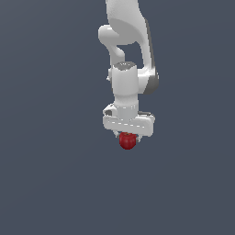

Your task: Pick up the object and move it to a goal position.

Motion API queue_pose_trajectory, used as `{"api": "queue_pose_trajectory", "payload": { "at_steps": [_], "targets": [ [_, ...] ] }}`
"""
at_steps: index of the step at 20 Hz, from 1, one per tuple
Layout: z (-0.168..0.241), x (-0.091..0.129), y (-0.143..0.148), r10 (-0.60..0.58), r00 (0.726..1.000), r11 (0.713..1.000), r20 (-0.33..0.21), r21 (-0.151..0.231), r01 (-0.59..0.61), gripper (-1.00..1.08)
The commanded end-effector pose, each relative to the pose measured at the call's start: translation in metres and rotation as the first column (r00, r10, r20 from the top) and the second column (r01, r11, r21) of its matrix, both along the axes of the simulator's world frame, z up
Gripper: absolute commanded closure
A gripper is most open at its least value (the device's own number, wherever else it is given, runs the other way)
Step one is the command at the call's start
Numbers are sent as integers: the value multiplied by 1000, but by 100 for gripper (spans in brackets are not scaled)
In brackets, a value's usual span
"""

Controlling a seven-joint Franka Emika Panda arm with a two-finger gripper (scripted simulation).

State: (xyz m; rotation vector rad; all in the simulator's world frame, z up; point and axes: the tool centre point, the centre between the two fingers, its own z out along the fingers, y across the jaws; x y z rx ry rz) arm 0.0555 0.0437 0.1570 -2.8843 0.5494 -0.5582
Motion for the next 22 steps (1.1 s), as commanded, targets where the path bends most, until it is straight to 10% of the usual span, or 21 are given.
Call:
{"api": "queue_pose_trajectory", "payload": {
  "at_steps": [1, 10, 22],
  "targets": [
    [33, 21, 2, 18, 995, 1000, 94, 12, -19, 108],
    [132, 62, 9, 64, 935, 996, 349, 38, -82, 108],
    [212, 74, 14, 90, 847, 990, 524, 49, -135, 108]
  ]
}}
